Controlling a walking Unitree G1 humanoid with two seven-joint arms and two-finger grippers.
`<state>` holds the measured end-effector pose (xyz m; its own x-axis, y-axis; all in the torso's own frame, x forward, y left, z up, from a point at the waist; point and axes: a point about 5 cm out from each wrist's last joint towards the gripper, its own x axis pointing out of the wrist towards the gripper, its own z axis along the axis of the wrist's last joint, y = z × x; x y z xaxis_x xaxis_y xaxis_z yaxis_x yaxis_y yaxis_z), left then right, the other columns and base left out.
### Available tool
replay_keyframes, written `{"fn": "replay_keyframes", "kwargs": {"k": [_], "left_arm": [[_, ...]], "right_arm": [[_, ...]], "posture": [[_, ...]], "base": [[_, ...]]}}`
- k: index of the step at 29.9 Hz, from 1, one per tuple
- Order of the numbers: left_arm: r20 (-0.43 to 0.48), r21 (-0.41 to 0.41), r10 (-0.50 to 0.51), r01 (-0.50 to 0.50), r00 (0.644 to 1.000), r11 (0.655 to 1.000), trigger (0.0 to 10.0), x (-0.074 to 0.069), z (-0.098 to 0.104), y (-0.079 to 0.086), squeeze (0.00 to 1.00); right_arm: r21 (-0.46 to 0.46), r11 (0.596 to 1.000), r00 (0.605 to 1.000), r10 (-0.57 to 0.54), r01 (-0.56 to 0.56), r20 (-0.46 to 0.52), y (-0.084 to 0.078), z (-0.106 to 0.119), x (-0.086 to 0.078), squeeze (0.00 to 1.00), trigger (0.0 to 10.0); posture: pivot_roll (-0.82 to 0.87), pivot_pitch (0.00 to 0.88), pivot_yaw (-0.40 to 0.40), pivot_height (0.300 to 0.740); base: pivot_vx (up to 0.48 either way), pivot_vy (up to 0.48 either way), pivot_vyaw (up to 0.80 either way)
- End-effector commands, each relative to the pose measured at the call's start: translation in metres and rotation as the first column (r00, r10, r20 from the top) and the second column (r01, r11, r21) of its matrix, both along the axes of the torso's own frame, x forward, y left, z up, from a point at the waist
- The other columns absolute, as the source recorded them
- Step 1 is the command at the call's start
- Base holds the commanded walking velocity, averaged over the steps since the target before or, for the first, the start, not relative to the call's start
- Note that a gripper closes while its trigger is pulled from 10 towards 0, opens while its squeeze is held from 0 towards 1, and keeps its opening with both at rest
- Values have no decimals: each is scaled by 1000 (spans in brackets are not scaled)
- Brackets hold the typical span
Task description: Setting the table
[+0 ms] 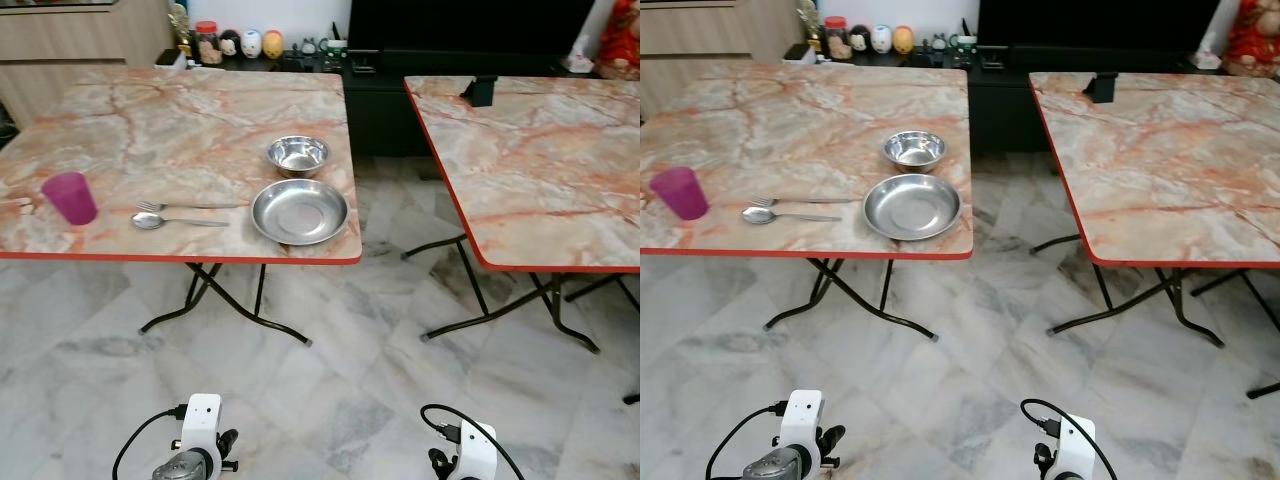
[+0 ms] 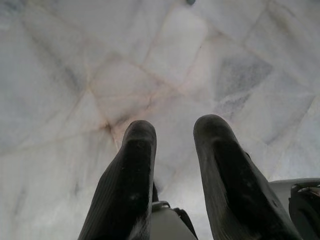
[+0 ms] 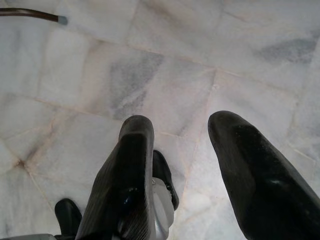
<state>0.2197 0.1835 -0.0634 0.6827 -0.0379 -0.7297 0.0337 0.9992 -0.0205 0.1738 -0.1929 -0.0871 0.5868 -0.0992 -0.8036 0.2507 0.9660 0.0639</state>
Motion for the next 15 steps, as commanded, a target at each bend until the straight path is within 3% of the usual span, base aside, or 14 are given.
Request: {"fn": "replay_keyframes", "kwargs": {"k": [1,10,15], "left_arm": [[1,13,1,-1,1000,1000,10000,-1,-1,0,0],[-5,7,13,-13,1000,1000,10000,-1,-1,2,0],[-1,11,13,-13,1000,1000,10000,-1,0,3,0]], "right_arm": [[-2,1000,1000,-7,7,-2,-1,0,-1,0,10000],[-1,1000,1000,-11,11,-6,-1,0,-1,0,10000],[2,1000,1000,-5,5,-8,-1,0,0,0,10000]], "posture": [[32,0,-31,740],[33,0,-29,740],[33,0,-29,740]], "base": [[0,0,0],[27,0,0],[0,0,-601]]}}
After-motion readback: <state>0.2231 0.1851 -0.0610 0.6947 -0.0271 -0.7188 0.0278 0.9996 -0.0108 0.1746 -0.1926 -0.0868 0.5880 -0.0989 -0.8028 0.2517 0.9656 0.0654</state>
